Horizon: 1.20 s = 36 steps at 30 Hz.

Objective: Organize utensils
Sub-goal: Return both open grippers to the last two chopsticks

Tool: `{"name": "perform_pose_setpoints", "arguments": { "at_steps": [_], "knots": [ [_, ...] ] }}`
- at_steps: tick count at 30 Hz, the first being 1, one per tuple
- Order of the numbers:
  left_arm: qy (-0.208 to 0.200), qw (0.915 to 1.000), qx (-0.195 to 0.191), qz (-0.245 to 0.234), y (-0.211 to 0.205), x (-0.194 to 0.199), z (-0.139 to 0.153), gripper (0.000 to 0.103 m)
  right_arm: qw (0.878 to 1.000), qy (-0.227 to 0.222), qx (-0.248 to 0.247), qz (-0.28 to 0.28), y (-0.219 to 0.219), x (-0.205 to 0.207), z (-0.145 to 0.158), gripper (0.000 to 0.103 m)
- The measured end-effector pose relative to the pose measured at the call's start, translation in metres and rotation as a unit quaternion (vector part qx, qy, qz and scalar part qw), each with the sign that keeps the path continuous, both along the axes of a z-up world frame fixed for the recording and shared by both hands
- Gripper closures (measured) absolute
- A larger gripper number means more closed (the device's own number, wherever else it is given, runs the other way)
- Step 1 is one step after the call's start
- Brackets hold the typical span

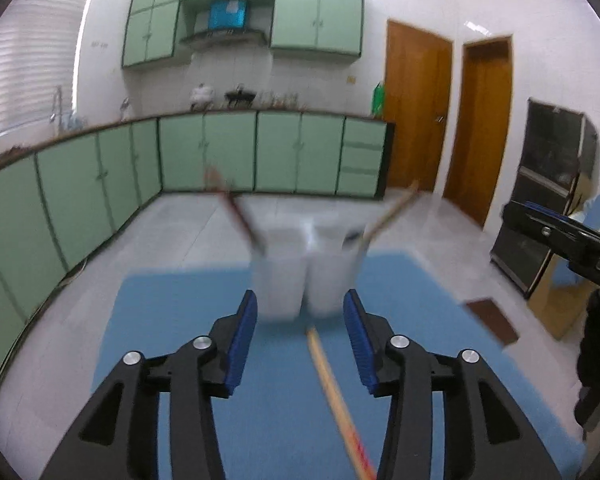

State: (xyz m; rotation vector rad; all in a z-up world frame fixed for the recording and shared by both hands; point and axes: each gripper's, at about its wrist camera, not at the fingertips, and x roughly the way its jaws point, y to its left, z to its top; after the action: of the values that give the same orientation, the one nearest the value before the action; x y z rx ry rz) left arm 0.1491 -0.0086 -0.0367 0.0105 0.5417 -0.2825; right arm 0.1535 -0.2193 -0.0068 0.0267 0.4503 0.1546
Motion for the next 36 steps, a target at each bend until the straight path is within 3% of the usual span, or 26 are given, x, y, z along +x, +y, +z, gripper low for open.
{"name": "perform_pose_setpoints", "arguments": {
  "at_steps": [6,14,23,36],
  "knots": [
    [0.097,0.995,0.003,0.026,0.016,-0.025,-0.077,0.057,0.996,0.085,0.011,0.004,0.027,-0.024,-0.075,0.039],
    [0.155,0.9873,0.011,0.032,0.021,-0.041,-0.122,0.057,0.986,0.165,0.003,0.034,0.071,-0.04,-0.128,0.039],
    [0.171,0.9848,0.007,0.028,0.024,-0.05,-0.132,0.056,0.976,0.208,-0.003,0.056,0.085,-0.047,-0.147,0.043],
    [0.169,0.9849,0.003,0.034,0.032,-0.058,-0.13,0.055,0.972,0.221,-0.043,0.065,0.1,-0.046,-0.156,0.048]
  ]
}}
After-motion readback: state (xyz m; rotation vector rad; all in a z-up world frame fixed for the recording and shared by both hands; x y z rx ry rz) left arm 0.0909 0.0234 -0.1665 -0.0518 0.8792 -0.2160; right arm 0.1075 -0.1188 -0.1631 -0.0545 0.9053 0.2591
